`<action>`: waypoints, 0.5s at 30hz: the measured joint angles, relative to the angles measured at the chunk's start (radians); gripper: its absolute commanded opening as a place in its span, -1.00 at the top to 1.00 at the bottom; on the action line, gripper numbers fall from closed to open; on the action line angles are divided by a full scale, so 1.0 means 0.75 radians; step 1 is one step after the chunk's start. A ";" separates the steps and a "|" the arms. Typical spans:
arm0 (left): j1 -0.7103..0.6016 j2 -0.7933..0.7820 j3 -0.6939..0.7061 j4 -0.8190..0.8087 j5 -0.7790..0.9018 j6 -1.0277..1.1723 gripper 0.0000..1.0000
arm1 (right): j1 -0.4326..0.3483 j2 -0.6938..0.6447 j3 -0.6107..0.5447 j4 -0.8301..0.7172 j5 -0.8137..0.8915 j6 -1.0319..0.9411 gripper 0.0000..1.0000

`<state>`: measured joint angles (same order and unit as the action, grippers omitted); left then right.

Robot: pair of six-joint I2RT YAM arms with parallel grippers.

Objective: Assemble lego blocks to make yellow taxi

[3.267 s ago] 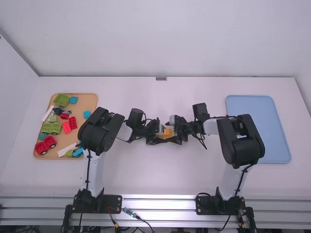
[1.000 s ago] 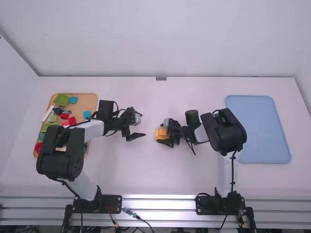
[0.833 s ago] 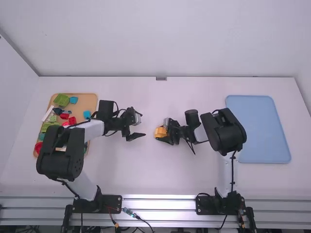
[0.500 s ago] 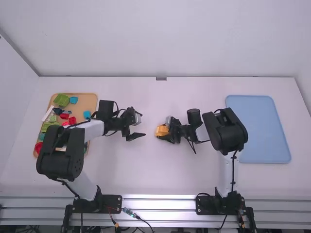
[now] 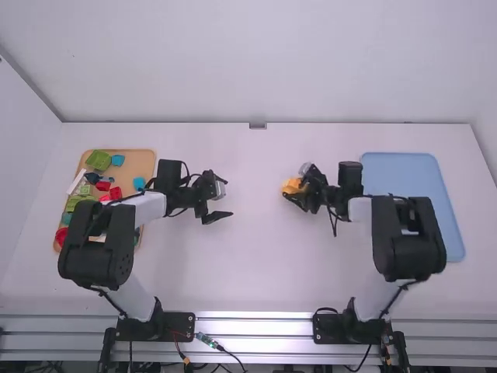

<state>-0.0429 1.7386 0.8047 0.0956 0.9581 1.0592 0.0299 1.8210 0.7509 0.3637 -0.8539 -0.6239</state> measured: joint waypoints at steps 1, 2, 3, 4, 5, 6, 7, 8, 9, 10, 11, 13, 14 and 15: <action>-0.001 0.000 0.000 -0.001 0.000 0.001 -0.98 | -0.021 -0.039 -0.004 -0.031 0.033 -0.008 0.27; -0.001 0.000 -0.001 0.000 0.000 0.000 -0.98 | -0.064 -0.095 -0.008 -0.077 0.087 -0.017 0.28; 0.000 0.000 -0.001 0.000 0.000 0.001 -0.98 | -0.098 -0.125 -0.008 -0.103 0.124 -0.021 0.29; 0.000 0.000 0.000 -0.001 -0.001 0.001 -0.97 | -0.142 -0.156 -0.008 -0.128 0.164 -0.023 0.30; 0.000 0.000 0.000 0.001 -0.001 0.000 -0.98 | -0.171 -0.172 -0.008 -0.145 0.191 -0.025 0.31; -0.001 0.000 0.000 0.006 -0.001 0.001 -0.98 | -0.216 -0.191 -0.008 -0.164 0.223 -0.026 0.32; 0.000 0.000 -0.001 0.015 -0.001 0.001 -0.98 | -0.277 -0.211 -0.008 -0.188 0.263 -0.029 0.32; 0.000 0.000 -0.001 0.024 -0.005 -0.001 -0.98 | -0.338 -0.225 -0.008 -0.202 0.296 -0.030 0.33; 0.000 -0.001 0.000 0.026 -0.008 0.001 -0.98 | -0.359 -0.228 -0.008 -0.205 0.307 -0.029 0.34; 0.000 0.000 0.000 0.032 -0.014 0.001 -0.98 | -0.411 -0.233 -0.008 -0.205 0.333 -0.021 0.33; 0.000 0.000 0.000 0.036 -0.020 0.000 -0.97 | -0.470 -0.234 -0.008 -0.203 0.357 -0.011 0.34; 0.000 0.000 -0.001 0.037 -0.030 0.001 -0.98 | -0.564 -0.234 -0.009 -0.210 0.381 0.005 0.33; 0.000 0.000 0.000 0.038 -0.033 0.000 -0.98 | -0.603 -0.234 -0.009 -0.211 0.384 0.008 0.33; 0.000 0.000 0.000 0.039 -0.037 0.000 -0.98 | -0.669 -0.234 -0.009 -0.212 0.384 0.012 0.34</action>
<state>-0.0429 1.7386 0.8047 0.1249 0.9302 1.0592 -0.4717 1.6455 0.7444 0.2050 -0.5659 -0.6151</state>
